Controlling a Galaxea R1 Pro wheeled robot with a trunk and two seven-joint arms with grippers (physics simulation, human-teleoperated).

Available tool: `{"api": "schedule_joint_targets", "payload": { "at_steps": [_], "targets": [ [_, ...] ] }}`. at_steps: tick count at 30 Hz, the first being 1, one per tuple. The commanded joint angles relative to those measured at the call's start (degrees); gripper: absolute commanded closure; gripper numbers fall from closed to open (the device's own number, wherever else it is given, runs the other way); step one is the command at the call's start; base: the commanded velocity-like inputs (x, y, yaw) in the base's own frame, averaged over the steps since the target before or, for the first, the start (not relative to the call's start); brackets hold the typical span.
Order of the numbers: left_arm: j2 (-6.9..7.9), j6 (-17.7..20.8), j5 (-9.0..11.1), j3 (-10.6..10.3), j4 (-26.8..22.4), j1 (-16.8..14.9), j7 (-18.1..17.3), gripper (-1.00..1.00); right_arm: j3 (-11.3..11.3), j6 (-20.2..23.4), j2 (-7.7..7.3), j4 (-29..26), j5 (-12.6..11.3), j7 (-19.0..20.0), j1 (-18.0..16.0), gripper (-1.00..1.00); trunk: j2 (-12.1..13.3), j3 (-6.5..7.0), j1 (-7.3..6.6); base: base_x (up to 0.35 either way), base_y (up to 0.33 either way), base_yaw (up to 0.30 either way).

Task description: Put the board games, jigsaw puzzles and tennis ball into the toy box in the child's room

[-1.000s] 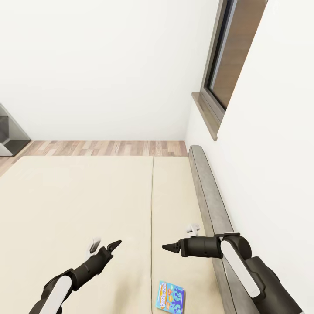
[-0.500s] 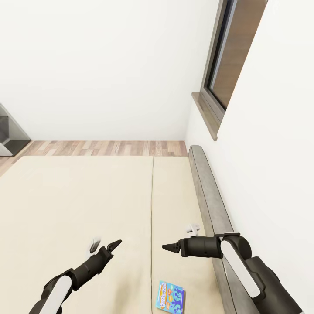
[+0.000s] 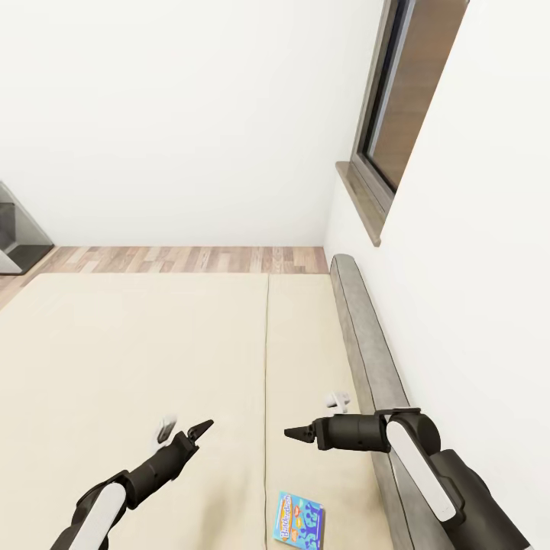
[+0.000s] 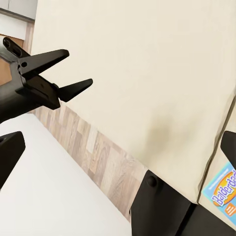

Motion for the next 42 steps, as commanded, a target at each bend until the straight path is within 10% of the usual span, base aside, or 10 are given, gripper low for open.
{"api": "schedule_joint_targets", "payload": {
  "at_steps": [1,19,42],
  "targets": [
    [-0.02,0.43,0.24,0.11,-0.02,-0.03,-0.06,-1.00,0.03,0.10,-0.03,-0.03,0.47,0.47,-0.05,-1.00,-0.10,-0.09,0.03,0.000,0.000,0.000],
    [1.27,4.75,1.76,0.53,-3.65,-2.31,5.41,-1.00,-0.81,1.39,-1.66,1.91,5.50,-3.97,-0.40,-1.00,-0.10,-0.09,0.03,0.000,0.000,0.000],
    [1.36,5.29,1.71,0.52,-3.60,-2.68,7.70,-1.00,-0.93,0.44,-1.33,2.14,6.15,-6.46,-0.40,-1.00,-0.10,-0.09,0.03,0.000,0.000,0.000]
  ]
}}
